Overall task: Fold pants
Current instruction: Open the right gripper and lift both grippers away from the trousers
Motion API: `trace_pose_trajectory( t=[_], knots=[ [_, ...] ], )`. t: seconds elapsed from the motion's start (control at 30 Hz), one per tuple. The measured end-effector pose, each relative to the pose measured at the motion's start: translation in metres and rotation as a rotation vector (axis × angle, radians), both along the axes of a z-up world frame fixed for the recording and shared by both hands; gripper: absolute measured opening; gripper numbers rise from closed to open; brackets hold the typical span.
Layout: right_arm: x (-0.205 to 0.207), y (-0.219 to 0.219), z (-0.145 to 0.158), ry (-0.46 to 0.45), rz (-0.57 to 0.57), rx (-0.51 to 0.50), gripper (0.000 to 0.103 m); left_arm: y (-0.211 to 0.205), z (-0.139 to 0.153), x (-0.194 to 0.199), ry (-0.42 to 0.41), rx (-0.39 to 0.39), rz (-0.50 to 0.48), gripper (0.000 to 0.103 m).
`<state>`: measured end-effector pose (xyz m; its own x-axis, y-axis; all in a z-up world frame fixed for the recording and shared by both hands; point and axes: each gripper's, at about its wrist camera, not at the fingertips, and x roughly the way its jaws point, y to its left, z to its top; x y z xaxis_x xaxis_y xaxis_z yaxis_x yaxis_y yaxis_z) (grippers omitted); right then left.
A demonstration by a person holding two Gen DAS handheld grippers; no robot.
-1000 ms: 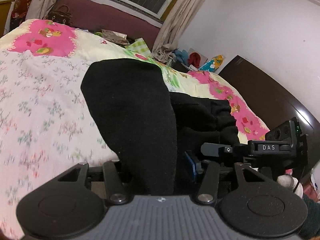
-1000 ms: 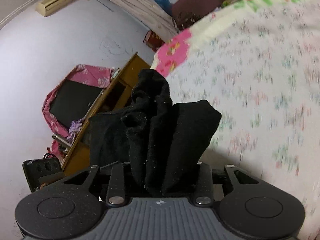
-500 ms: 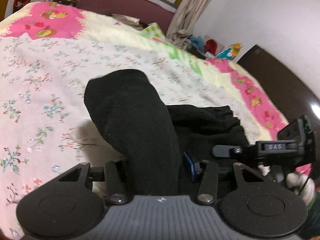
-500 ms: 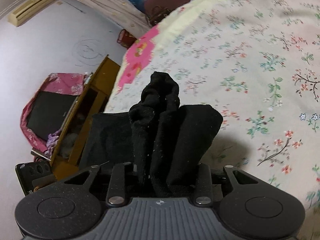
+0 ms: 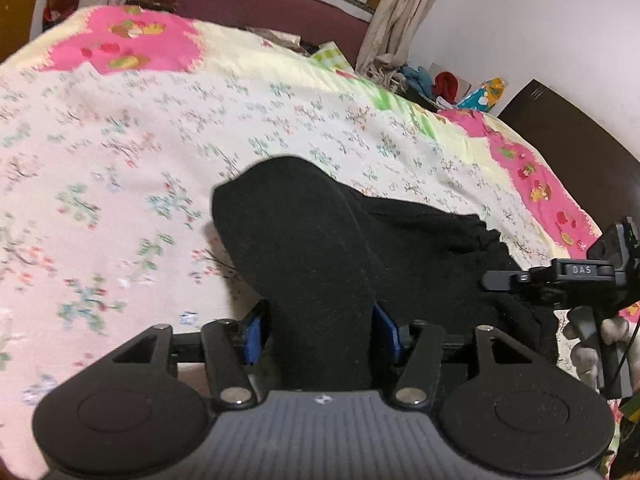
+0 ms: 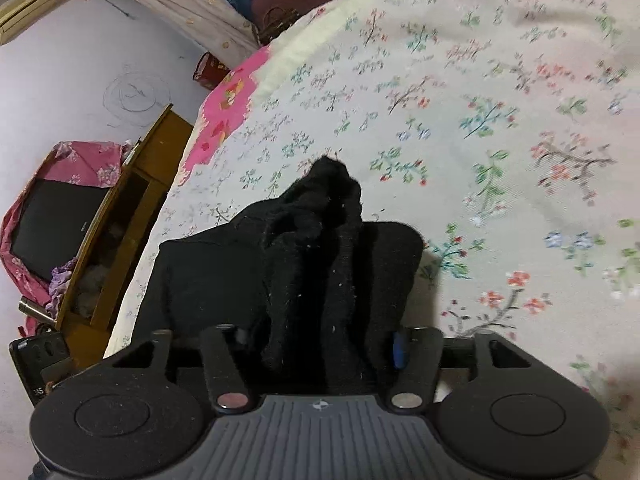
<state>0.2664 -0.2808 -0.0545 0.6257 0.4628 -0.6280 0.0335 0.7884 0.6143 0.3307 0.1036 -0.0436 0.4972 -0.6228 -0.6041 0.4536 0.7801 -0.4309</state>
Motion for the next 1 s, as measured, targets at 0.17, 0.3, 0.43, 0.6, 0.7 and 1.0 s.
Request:
trace_pose_trajectory(
  t=[0.17, 0.3, 0.43, 0.6, 0.7, 1.0],
  knots=[
    [-0.027, -0.022, 0.021, -0.047, -0.082, 0.014, 0.061, 0.017, 0.022, -0.022, -0.044, 0.065, 0.089, 0.064],
    [-0.068, -0.004, 0.054, -0.119, -0.087, -0.103, 0.067, 0.009, 0.045, -0.059, -0.128, 0.157, 0.129, 0.070],
    [-0.113, 0.029, 0.081, -0.196, -0.051, -0.176, 0.076, -0.008, 0.066, -0.110, -0.199, 0.137, 0.114, 0.083],
    [-0.162, 0.063, 0.091, -0.240, -0.066, -0.178, 0.080, -0.035, 0.081, -0.170, -0.283, 0.159, 0.136, 0.100],
    [-0.187, 0.079, 0.088, -0.246, -0.069, -0.245, 0.081, -0.048, 0.087, -0.193, -0.310, 0.174, 0.159, 0.103],
    [-0.237, 0.086, 0.072, -0.165, -0.111, -0.232, 0.082, -0.050, 0.076, -0.228, -0.251, 0.175, 0.238, 0.103]
  ],
)
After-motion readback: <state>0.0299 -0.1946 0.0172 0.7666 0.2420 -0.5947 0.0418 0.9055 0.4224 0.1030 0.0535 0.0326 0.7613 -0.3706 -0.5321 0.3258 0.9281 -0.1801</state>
